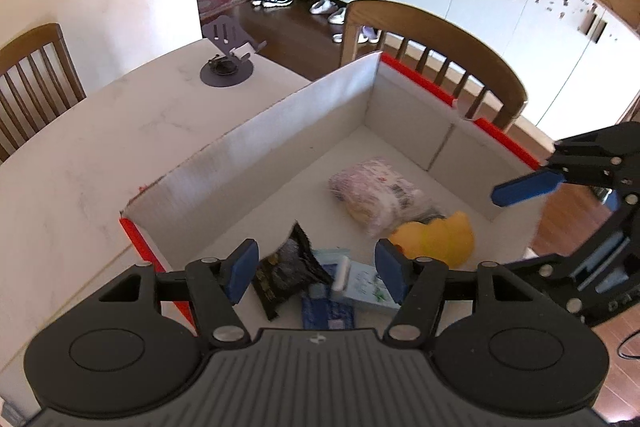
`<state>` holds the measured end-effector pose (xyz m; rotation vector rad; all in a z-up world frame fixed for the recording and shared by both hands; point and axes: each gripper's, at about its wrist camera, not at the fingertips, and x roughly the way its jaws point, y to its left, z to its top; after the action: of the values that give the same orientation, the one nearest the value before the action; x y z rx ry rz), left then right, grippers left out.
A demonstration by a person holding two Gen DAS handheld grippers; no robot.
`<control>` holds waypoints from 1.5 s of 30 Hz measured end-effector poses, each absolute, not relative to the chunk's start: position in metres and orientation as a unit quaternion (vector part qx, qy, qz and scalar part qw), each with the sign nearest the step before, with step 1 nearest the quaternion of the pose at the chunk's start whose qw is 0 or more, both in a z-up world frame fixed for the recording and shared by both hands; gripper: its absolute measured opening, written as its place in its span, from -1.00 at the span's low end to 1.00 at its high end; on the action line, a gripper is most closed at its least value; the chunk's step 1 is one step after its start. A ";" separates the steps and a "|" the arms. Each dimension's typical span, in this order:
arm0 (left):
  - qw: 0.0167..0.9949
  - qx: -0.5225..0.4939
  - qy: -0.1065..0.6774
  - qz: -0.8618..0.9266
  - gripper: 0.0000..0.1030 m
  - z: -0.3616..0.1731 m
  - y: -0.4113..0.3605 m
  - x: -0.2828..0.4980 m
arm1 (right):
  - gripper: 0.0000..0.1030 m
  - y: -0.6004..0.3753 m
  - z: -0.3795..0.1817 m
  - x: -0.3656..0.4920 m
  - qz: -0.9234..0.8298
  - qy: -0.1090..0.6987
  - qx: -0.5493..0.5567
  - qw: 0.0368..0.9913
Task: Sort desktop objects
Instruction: 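Move both tools back over the items on the lazy susan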
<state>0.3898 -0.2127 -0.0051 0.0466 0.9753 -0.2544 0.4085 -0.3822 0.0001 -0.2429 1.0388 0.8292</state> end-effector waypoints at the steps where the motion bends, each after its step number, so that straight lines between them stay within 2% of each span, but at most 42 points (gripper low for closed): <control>1: 0.875 0.018 0.466 -0.125 0.23 -0.004 -0.213 0.386 | 0.48 -0.383 0.002 0.406 0.386 0.477 -0.113 0.782; 18: 0.884 -0.026 0.440 -0.154 0.25 0.009 -0.211 0.330 | 0.49 -0.396 0.030 0.378 0.397 0.445 -0.079 0.799; 20: 0.885 -0.028 0.436 -0.158 0.44 0.010 -0.210 0.326 | 0.50 -0.398 0.032 0.375 0.395 0.442 -0.072 0.802; 24: 0.887 -0.030 0.431 -0.166 0.52 0.012 -0.208 0.315 | 0.50 -0.399 0.034 0.368 0.387 0.440 -0.059 0.808; 25: 0.887 -0.029 0.428 -0.167 0.62 0.013 -0.208 0.311 | 0.51 -0.399 0.035 0.366 0.385 0.440 -0.056 0.809; 27: 0.892 -0.024 0.420 -0.169 0.65 0.013 -0.208 0.303 | 0.63 -0.398 0.035 0.361 0.380 0.439 -0.051 0.813; 30: 0.893 -0.023 0.415 -0.173 0.73 0.012 -0.206 0.291 | 0.64 -0.394 0.037 0.352 0.378 0.435 -0.042 0.816; 32: 0.895 -0.023 0.410 -0.174 0.98 0.012 -0.203 0.283 | 0.64 -0.390 0.038 0.347 0.376 0.435 -0.041 0.817; 45: 0.904 -0.026 0.392 -0.168 0.98 0.013 -0.161 0.221 | 0.67 -0.345 0.040 0.308 0.372 0.434 -0.040 0.819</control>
<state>0.2214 -0.1614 0.0132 -0.0543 0.8100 -0.3467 0.3079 -0.3449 0.0395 -0.0856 0.9246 0.7923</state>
